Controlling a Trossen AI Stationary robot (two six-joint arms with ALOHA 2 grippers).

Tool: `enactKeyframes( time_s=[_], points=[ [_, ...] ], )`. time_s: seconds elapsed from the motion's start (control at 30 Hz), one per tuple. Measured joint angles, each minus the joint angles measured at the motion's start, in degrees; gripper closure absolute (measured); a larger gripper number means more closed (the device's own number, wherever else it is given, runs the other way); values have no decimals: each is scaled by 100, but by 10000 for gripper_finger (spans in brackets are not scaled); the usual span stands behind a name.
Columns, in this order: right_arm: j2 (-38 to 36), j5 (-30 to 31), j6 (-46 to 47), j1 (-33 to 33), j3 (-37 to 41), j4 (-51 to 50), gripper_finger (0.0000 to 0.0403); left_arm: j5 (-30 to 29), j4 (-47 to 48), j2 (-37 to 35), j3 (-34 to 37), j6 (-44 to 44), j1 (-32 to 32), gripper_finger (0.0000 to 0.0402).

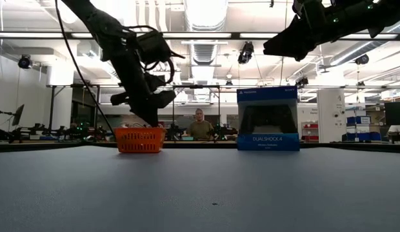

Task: Pick and place USB-C Cables
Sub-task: Put the white charger cable into the orange bin

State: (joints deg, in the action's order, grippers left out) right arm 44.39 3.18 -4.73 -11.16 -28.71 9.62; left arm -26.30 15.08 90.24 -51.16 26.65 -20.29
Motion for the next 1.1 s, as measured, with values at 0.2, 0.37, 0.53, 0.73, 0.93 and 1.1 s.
enactKeyframes(
  time_s=[0.2,0.37,0.53,0.73,0.93,1.1],
  points=[
    [-1,0,-20,0,0,-1,200,-591,0,-4,4,12,-4,400],
    [-1,0,-21,0,0,-1,200,-711,105,-16,-18,143,-9,400],
    [0,0,-22,0,0,-33,200,-709,481,-154,-163,144,-9,400],
    [1,0,-25,0,0,-42,200,-286,1142,-574,-463,-71,15,400],
    [0,0,-42,0,0,-45,200,1150,1359,-853,-306,-282,19,400],
    [1,0,-44,0,0,-45,200,1109,1478,-768,-88,-345,-19,400]
  ],
)
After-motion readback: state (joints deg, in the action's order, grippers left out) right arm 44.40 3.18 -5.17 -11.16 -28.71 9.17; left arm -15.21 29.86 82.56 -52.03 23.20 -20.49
